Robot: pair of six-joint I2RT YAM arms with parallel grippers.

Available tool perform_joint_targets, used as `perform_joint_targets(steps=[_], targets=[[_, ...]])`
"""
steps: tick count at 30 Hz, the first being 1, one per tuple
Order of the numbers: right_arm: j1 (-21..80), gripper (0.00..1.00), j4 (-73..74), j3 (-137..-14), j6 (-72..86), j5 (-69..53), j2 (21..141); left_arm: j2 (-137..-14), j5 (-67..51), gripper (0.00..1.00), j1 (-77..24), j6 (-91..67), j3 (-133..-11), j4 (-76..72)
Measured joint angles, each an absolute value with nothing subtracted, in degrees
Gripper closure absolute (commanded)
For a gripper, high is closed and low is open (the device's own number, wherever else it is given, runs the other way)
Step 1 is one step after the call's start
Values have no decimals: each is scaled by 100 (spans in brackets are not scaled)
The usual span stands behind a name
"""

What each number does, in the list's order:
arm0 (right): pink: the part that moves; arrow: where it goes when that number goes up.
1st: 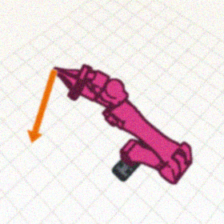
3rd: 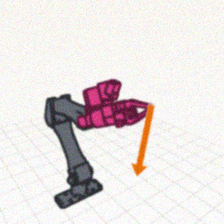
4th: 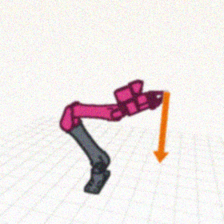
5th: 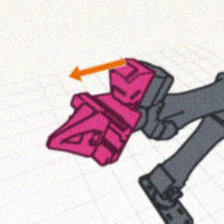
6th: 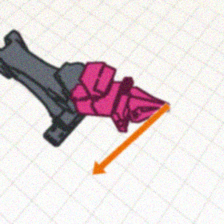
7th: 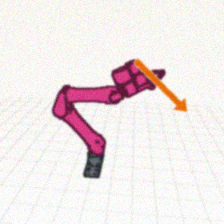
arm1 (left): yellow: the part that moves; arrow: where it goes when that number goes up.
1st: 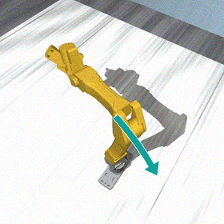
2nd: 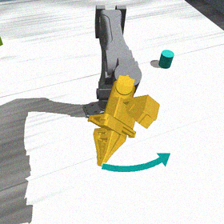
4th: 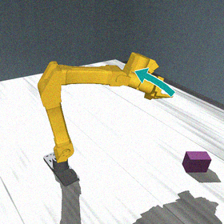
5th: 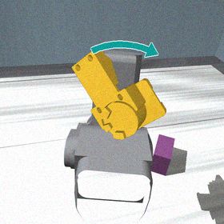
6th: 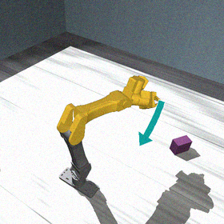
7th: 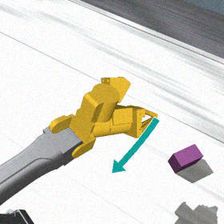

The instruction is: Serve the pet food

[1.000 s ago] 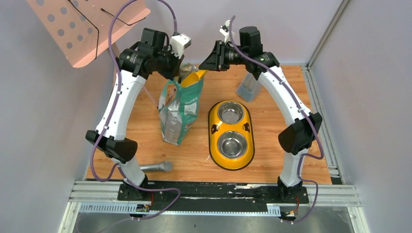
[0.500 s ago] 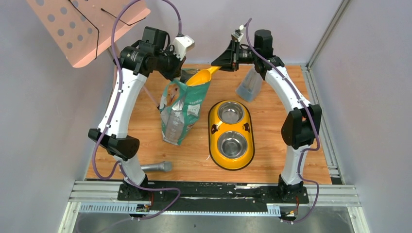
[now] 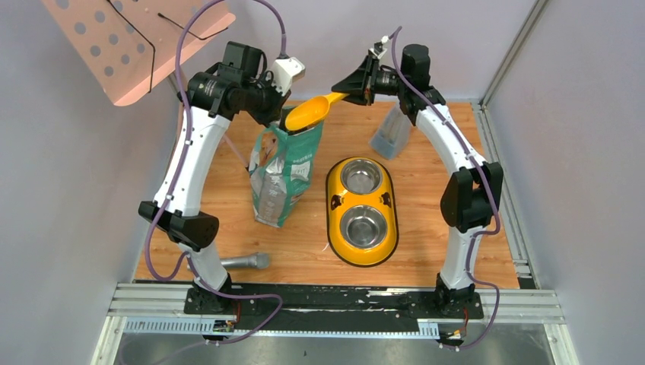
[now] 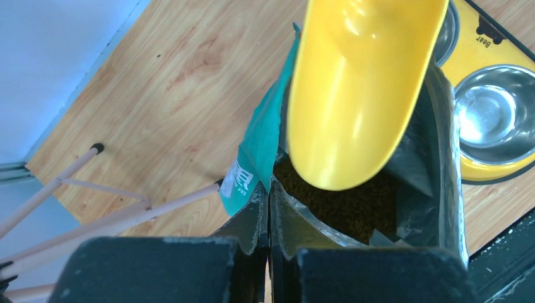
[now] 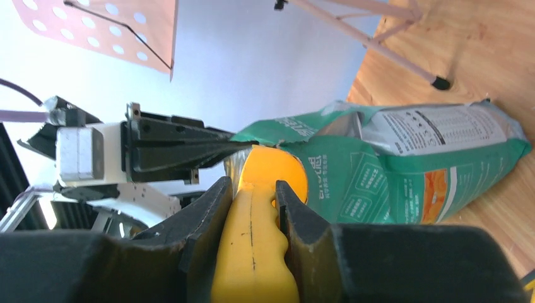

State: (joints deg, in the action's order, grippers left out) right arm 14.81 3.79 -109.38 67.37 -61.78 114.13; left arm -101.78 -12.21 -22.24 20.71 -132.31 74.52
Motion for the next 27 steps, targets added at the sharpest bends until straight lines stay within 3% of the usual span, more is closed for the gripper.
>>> perform_joint_targets(steps=[9,18,27], targets=[[1590,100,784,-11004,6578,-5551,11037,-10267,-963,100,-2368,2027,-13548,7703],[1428,100,515,-10263,6766,-5944,10932,-10274,-834,100,-2436,2027,-13550,7706],[2104,100,1343,-12184,3538,-5649,11017,-10278,-993,100,-2467,1745,-13657,7782]])
